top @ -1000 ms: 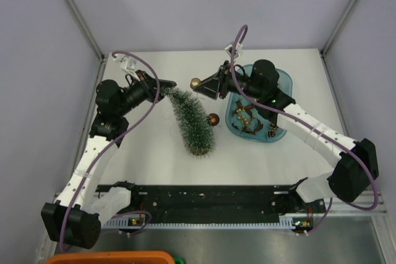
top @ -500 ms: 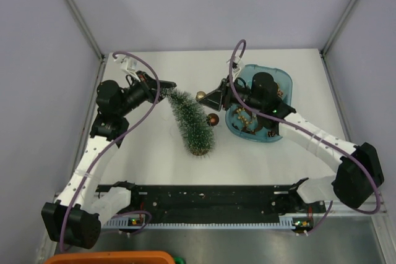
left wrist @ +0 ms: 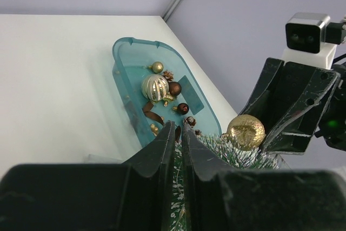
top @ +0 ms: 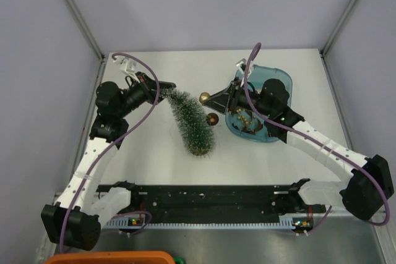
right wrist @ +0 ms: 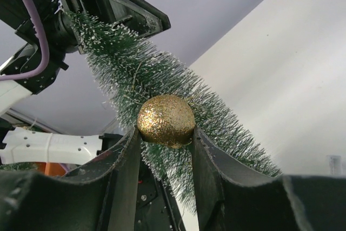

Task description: Decorate the small christmas tree

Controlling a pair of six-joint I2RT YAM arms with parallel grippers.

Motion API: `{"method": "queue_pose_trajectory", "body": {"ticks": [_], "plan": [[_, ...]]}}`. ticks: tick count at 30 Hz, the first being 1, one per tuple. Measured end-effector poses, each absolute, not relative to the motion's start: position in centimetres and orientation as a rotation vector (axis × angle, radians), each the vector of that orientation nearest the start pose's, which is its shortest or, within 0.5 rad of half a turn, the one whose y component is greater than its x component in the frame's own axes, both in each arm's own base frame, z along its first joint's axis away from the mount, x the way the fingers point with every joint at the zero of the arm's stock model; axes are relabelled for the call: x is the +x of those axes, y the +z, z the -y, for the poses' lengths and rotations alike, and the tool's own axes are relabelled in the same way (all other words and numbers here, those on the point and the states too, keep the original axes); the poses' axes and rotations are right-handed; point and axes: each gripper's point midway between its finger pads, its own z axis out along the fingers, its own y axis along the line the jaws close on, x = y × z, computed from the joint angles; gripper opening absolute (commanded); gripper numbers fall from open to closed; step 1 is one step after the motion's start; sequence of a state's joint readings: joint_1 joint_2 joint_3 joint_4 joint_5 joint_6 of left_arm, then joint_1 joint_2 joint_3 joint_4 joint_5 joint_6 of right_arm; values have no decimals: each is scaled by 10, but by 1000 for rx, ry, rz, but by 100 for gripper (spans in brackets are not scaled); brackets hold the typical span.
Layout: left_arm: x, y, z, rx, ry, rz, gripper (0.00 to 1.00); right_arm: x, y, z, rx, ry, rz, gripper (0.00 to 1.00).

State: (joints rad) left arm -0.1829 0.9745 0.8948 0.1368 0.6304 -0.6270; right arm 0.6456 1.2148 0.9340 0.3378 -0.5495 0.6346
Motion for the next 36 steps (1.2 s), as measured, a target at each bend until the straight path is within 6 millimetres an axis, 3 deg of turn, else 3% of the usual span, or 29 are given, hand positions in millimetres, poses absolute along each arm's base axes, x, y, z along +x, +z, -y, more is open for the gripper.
{"method": "queue_pose_trajectory", "body": {"ticks": [8,23,36], "plan": [[295,351,180,179,-1105,-1621,15,239,322,-327,-488,1426,-1659,7],[295,349,179,176,-1104,-1623,15,224,342,-325,-507,1471,-1599,7],[294,349,179,177,-1103,-1621,15,228,361,-338,-530,1514,-1546,5]]}}
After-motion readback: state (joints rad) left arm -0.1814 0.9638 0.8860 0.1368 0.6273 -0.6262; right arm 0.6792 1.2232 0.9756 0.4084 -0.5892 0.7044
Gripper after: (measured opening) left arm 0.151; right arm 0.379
